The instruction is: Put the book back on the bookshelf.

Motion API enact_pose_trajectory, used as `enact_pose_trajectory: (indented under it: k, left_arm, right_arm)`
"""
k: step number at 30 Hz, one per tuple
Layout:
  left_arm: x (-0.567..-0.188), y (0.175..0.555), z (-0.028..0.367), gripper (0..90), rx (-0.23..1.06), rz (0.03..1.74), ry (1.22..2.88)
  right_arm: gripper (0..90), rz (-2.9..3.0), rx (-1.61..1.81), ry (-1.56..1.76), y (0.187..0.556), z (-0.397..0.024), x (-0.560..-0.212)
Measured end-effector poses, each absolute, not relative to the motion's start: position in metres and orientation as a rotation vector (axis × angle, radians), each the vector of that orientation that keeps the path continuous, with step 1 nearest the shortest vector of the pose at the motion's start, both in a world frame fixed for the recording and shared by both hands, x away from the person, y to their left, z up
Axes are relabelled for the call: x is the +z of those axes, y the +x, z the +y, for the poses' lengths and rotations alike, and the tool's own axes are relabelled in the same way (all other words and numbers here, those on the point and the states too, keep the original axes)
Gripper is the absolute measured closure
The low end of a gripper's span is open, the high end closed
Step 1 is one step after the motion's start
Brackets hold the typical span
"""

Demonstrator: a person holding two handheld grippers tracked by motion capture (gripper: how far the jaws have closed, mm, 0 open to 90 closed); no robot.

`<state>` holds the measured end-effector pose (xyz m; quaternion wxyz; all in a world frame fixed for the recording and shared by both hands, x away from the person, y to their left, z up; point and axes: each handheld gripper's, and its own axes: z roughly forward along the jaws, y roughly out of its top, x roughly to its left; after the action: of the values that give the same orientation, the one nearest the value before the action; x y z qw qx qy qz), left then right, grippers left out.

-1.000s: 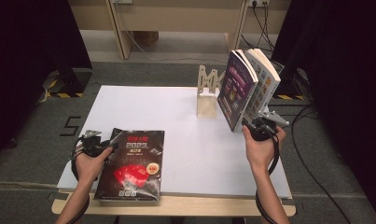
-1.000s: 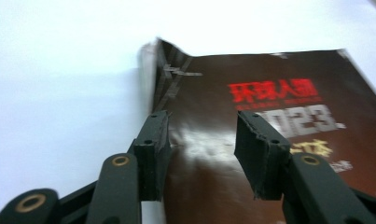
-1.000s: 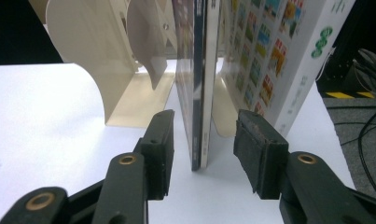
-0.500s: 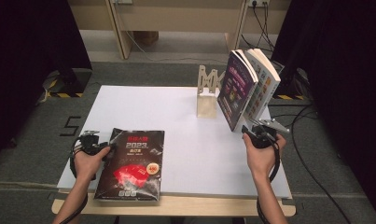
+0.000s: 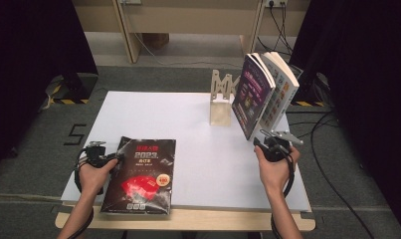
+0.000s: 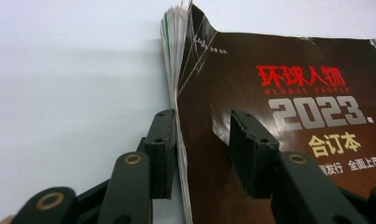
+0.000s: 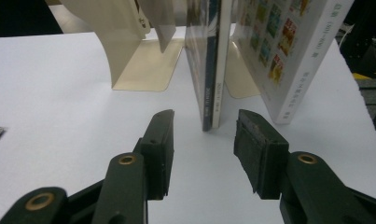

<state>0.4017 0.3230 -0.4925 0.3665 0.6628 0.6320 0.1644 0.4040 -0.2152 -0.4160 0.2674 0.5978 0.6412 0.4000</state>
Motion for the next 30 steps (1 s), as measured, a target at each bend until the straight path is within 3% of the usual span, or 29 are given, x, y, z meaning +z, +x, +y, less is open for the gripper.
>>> enact_pose_trajectory:
  k: [30]
  left_arm:
    - [-0.491, 0.370, 0.269, 59.6, 0.303, 1.521, 1.760]
  right_arm:
    - [57.4, 1.884, 1.070, 1.591, 0.403, -0.180, -0.440]
